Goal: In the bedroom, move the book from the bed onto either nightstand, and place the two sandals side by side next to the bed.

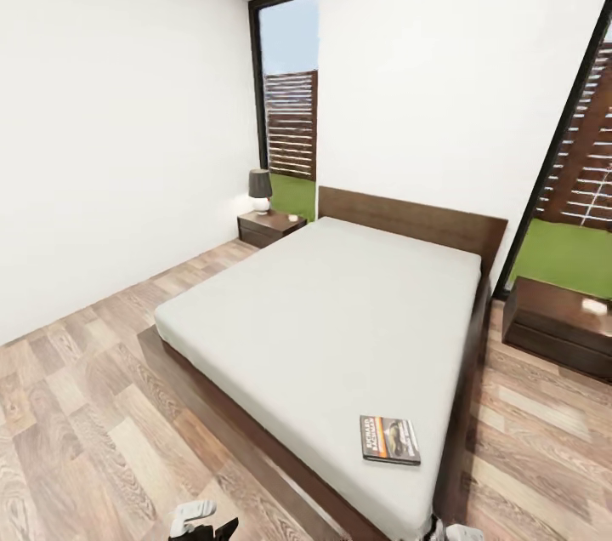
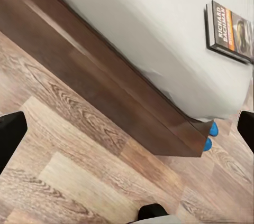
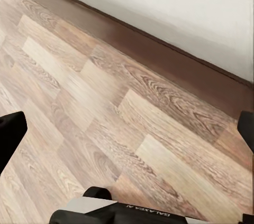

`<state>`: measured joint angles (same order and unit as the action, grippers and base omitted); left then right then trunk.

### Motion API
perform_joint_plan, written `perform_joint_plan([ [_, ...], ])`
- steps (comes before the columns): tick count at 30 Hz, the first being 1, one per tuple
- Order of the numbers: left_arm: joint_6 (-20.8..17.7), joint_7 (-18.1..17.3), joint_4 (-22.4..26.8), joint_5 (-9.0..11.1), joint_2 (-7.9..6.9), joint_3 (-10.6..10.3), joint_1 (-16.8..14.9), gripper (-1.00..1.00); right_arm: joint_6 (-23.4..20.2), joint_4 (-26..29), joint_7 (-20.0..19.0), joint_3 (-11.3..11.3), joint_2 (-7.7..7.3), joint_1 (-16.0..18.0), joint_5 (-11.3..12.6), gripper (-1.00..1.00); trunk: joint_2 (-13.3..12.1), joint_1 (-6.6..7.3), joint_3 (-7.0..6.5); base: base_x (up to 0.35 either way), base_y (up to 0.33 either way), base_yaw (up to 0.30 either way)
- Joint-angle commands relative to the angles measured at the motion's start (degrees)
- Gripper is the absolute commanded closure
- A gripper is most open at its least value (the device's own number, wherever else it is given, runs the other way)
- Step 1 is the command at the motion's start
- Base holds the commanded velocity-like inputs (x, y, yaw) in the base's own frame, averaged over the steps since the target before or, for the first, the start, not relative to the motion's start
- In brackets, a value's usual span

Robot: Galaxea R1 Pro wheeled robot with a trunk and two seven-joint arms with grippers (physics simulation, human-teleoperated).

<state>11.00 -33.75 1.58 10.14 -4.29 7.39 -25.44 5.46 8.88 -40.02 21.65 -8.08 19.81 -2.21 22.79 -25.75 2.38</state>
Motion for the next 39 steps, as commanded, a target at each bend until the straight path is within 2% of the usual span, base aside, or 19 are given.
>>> perform_joint_plan([
  [1,0.07,-0.31,-0.08,-0.1,-0.02,0.43,-0.05,-1.0,0.25,-0.1,-0.17,0.24,0.0,0.09,-0.25,-1.0,0.13,-0.04,0.13,0.0,0.0,-0.3],
  [39,0.07,-0.35,0.0,-0.03,-0.11,0.47,-0.05,-1.0,0.25,-0.1,-0.19,0.24,0.0,0.08,-0.22,-1.0,0.13,-0.04,0.13,0.011,0.005,-0.3],
])
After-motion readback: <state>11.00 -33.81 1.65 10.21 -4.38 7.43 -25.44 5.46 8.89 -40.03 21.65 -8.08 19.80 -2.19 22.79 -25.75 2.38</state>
